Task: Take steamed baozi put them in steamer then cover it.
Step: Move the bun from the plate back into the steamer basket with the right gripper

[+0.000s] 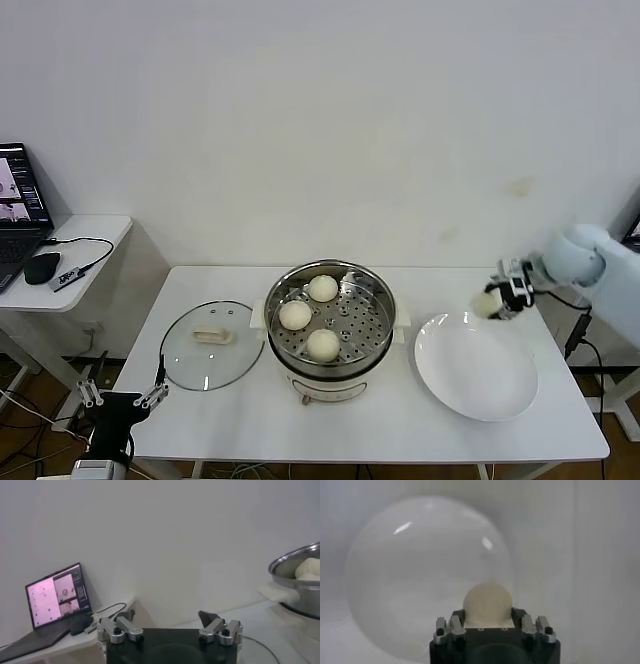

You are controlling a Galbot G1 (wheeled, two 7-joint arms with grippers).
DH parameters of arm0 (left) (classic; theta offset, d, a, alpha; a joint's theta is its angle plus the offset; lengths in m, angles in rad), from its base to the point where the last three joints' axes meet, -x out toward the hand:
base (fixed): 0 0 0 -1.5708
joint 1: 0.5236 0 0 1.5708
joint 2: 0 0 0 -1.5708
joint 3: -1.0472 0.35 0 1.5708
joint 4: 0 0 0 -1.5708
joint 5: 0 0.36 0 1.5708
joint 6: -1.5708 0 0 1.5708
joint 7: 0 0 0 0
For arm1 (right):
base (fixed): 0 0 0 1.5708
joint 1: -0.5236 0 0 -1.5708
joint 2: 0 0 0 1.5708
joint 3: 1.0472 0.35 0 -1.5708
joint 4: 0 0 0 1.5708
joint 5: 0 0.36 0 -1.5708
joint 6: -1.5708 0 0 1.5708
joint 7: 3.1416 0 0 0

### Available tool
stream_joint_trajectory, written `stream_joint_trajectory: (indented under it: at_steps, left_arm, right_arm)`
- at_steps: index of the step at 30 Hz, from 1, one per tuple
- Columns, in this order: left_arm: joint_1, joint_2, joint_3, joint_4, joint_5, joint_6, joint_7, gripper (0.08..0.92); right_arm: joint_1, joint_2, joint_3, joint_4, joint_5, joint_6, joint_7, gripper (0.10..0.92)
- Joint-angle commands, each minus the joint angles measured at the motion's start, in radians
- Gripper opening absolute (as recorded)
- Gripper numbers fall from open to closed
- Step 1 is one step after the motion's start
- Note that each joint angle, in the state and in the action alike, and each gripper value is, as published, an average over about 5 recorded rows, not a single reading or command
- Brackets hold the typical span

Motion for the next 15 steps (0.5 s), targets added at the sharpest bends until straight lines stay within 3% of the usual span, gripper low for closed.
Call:
stream_joint_trajectory:
  at_steps: [1, 15]
  left_arm:
    - [-0.006, 0.001, -0.001, 0.003, -0.003, 0.001, 0.0, 0.823]
    - [-0.01, -0.011, -0.004, 0.014, -0.004, 0.001, -0.001, 0.823]
  right_arm:
    - [0.437, 0.121, -0.285, 0.111, 0.263, -0.142, 0.044, 0.585]
    - [0.428, 0.396, -0.397, 0.132, 0.454, -0.302, 0.179, 0.594]
